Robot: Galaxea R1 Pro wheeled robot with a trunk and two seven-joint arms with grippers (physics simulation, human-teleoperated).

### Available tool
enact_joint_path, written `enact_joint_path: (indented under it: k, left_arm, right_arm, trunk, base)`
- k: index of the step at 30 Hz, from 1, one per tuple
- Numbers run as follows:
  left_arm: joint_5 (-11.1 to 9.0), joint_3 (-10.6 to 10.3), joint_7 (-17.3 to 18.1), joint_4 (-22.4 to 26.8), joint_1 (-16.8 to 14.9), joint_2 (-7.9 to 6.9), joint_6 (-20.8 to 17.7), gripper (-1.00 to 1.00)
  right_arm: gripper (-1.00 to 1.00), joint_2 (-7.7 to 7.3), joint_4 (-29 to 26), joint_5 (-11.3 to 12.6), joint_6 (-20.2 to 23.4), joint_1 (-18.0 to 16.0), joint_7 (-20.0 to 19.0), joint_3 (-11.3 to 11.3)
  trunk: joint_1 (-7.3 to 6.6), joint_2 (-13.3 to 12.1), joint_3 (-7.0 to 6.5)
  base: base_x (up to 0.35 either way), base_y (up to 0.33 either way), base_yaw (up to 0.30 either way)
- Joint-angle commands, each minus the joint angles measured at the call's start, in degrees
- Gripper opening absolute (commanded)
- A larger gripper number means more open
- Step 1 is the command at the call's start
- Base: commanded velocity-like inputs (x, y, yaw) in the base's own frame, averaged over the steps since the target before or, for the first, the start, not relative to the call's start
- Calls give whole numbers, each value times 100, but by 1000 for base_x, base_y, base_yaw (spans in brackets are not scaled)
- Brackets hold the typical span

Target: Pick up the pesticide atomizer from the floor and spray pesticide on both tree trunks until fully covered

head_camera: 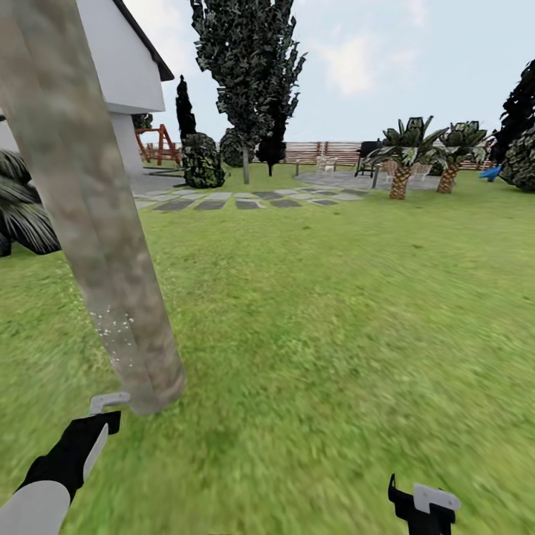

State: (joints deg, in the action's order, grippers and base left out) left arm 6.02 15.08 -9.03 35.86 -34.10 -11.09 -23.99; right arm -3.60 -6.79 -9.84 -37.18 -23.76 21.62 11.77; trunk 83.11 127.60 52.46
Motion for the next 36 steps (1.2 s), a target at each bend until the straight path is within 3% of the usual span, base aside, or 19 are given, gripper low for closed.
enact_joint_path:
  k: [1, 4, 6, 9, 24, 36]
  left_arm:
    - [15, 24, -13, 6, 0, -13, 0, -100]
    - [16, 123, 2, -11, 0, 6, 17, -100]
    - [51, 125, -16, 20, 0, 199, 32, -100]
    - [57, 123, -26, 41, 0, 274, 34, -100]
    - [57, 128, -26, 53, 0, 274, 32, -100]
    - [62, 126, -28, 48, 0, 274, 26, -100]
  right_arm:
    - [100, 0, -1, -1, 0, 0, 0, -3]
    - [100, 0, -1, -1, 0, 3, 0, -2]
    - [100, 0, -1, -1, 0, -2, 0, -1]
    - [100, 0, -2, -1, 0, 0, 0, -2]
    - [100, 0, 2, -1, 0, -2, -1, -5]
    - [100, 0, 0, -1, 0, -1, 0, -5]
  trunk:
    - [0, 0, 0]
    - [0, 0, 0]
    - [0, 0, 0]
    - [0, 0, 0]
    - [0, 0, 0]
    - [0, 0, 0]
  base:
    - [1, 0, 268]
    - [0, 0, 89]
    - [0, -67, 14]
    - [0, -226, 2]
    - [197, -160, 4]
    - [231, -185, 256]
